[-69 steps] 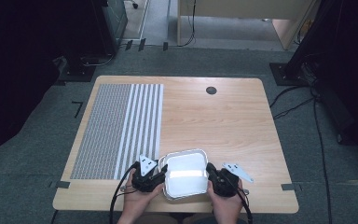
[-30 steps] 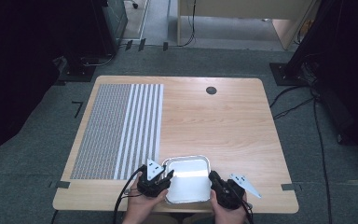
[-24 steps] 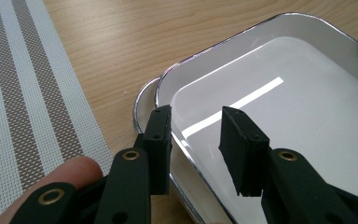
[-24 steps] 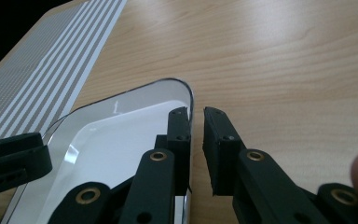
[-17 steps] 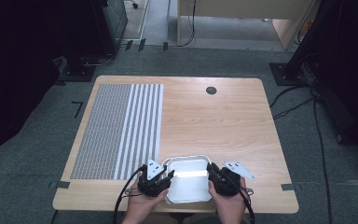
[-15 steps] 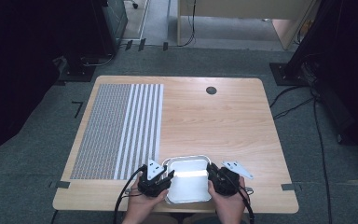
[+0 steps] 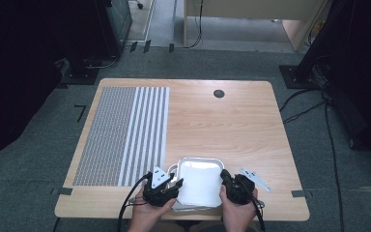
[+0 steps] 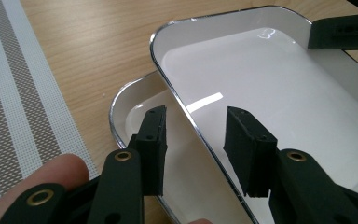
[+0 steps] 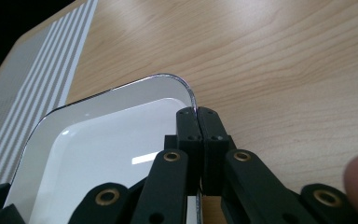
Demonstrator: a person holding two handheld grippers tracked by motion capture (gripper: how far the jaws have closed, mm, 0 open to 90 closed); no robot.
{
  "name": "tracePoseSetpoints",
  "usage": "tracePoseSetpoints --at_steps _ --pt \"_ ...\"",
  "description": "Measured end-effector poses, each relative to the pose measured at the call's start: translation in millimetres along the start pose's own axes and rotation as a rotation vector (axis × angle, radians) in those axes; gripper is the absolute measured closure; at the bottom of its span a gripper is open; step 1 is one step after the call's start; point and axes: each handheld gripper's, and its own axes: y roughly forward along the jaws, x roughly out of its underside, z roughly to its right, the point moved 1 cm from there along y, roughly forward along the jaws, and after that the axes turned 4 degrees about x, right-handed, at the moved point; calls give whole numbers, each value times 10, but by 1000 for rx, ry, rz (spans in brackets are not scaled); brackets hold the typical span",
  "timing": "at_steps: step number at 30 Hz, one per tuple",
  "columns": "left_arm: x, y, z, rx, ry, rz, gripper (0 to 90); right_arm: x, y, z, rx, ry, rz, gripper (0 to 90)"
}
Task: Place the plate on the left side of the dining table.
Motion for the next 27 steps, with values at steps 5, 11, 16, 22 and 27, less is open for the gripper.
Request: tracePoseSetpoints --at_steps 5,11,16,22,27 --pt "11 15 -5 6 -20 -19 594 10 21 75 -35 69 -24 890" --pt "11 27 13 31 -49 -30 693 -3 11 82 -35 86 -29 887" --pt "-25 -30 18 16 -60 -9 760 -5 -36 71 -39 89 -6 891" --pt "-56 -67 9 -28 -71 9 801 -53 -82 -1 -48 67 4 891" --pt "-59 -96 -70 -63 -86 2 815 -123 -86 -99 -82 81 18 893"
